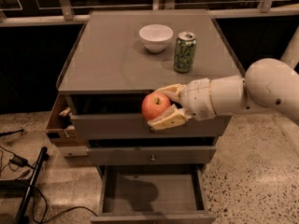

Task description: Pick apple from bottom drawer and place on counter

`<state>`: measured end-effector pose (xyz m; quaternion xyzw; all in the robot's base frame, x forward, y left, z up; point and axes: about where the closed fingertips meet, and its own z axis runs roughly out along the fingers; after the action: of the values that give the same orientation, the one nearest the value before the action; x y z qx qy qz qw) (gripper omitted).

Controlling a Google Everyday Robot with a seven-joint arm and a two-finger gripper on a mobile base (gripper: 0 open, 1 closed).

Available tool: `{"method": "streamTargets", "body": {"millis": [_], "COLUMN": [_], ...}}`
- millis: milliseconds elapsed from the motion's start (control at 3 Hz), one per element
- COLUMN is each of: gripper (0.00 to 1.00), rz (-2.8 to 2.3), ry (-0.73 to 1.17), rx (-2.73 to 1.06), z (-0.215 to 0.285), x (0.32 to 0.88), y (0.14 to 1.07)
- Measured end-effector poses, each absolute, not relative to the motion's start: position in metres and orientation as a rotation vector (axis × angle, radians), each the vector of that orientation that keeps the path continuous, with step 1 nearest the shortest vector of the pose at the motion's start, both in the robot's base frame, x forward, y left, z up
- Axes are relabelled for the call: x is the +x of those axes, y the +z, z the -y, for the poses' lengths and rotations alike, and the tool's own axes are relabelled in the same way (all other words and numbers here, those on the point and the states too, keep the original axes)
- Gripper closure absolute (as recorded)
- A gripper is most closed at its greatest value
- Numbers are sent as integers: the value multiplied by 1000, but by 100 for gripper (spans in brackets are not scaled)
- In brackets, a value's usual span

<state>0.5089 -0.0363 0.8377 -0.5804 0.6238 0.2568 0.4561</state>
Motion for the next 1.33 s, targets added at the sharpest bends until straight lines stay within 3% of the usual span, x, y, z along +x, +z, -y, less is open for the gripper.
{"method": "streamTargets", "body": {"millis": [1333], "gripper": [100], "rz": [-1539], "ry": [662], "rx": [-1485], "z": [-64], "x": [613], "y": [874]}}
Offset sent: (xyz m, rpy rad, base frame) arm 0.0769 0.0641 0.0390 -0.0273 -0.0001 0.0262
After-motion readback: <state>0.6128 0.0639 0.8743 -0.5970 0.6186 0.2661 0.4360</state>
